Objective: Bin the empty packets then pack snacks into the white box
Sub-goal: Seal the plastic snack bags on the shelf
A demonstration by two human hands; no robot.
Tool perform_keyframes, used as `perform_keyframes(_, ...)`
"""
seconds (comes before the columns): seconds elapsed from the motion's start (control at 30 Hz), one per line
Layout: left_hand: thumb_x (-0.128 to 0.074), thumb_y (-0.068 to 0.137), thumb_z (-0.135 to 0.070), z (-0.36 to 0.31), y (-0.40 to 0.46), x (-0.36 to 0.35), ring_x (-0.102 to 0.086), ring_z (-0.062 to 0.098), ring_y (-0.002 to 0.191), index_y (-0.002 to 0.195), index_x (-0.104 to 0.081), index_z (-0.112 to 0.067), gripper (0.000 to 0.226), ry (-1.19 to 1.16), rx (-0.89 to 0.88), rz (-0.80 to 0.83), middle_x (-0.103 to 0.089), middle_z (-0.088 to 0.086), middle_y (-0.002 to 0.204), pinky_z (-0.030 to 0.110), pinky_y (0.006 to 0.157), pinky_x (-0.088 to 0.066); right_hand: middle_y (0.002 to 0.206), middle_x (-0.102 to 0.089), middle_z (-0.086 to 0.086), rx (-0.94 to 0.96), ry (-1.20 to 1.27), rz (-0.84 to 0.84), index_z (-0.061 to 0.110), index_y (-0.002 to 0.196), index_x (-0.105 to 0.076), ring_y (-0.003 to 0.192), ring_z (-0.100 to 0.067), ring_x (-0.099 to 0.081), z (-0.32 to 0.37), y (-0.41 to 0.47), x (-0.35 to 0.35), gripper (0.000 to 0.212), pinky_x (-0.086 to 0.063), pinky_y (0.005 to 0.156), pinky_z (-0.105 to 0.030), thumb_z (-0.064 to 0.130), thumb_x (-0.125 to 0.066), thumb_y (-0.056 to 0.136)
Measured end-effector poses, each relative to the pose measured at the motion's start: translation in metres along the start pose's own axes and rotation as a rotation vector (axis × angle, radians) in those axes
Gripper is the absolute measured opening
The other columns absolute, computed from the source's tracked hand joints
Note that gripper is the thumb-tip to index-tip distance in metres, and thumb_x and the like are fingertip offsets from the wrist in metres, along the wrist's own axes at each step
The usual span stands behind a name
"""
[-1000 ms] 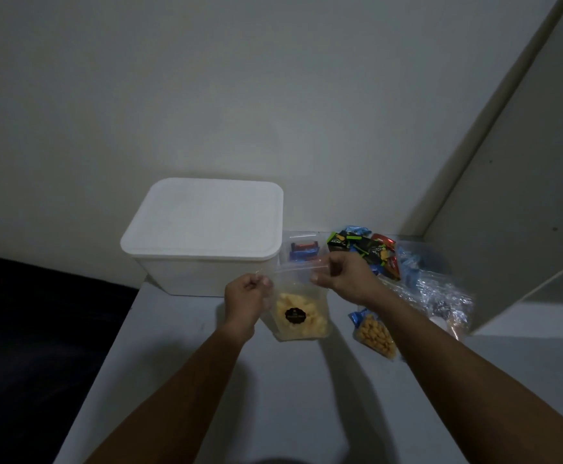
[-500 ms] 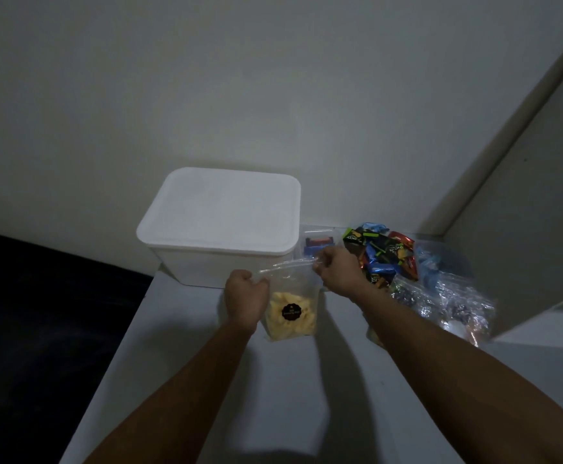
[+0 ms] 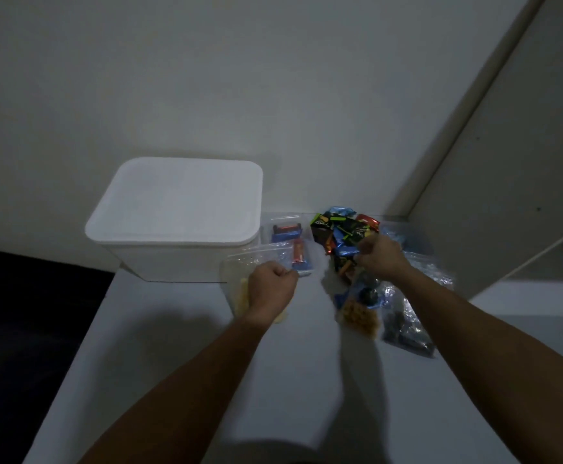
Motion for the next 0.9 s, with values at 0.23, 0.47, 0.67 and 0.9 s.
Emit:
perform_keyframes(0.23, -0.070, 0.082, -0.022, -0.014, -0.001, -0.056, -0.052, 0.011, 0.056, 0.074, -0.064, -0.010, 0.016, 0.063, 0.035, 0.354, -0.058, 0.001, 0.064, 0.021, 0.054, -0.041, 0.127, -0.060, -0.016, -0.097, -0.264, 0.126, 0.012, 0.127, -0.056, 0.116, -0.034, -0.057, -0.051, -0.003, 0.009, 0.043, -0.048, 0.095, -0.039, 0.025, -0.061, 0.086)
perform_keyframes(0.47, -0.052, 0.091, -0.012, -0.027, -0.008, -0.089, -0.055, 0.016, 0.076, 0.096, -0.065, -0.009, 0.015, 0.114, 0.103, 0.496, -0.059, 0.003, 0.084, 0.023, 0.056, -0.044, 0.127, -0.061, -0.011, -0.138, -0.178, 0.050, 0.018, 0.128, -0.055, 0.114, -0.031, -0.057, -0.074, -0.007, 0.005, 0.046, -0.047, 0.094, -0.040, 0.009, -0.064, 0.083)
perform_keyframes(0.67, -0.059, 0.090, -0.015, -0.029, -0.011, -0.092, -0.062, 0.017, 0.070, 0.085, -0.065, -0.010, 0.009, -0.013, 0.172, 0.512, -0.064, 0.006, 0.078, 0.027, 0.061, -0.053, 0.093, -0.068, -0.008, -0.042, 0.171, 0.207, 0.014, 0.079, -0.071, 0.084, -0.020, -0.062, -0.067, -0.014, 0.018, 0.016, -0.053, 0.072, -0.032, -0.002, -0.066, 0.080)
perform_keyframes(0.9, -0.063, 0.088, -0.015, -0.029, -0.016, -0.078, -0.068, 0.024, 0.077, 0.082, -0.067, -0.006, 0.012, -0.134, 0.249, 0.453, -0.070, 0.012, 0.081, 0.043, 0.085, -0.056, 0.084, -0.064, -0.015, 0.038, 0.326, 0.426, 0.002, 0.086, -0.067, 0.069, -0.021, -0.063, -0.044, -0.040, 0.013, 0.018, -0.055, 0.055, -0.026, -0.012, -0.065, 0.075)
Point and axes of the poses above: each hand's wrist, its own y-axis towards the middle knuckle, its own x-axis out of the back of the hand, z = x × y, the point moved 1 cm from there along y, towards the middle knuckle
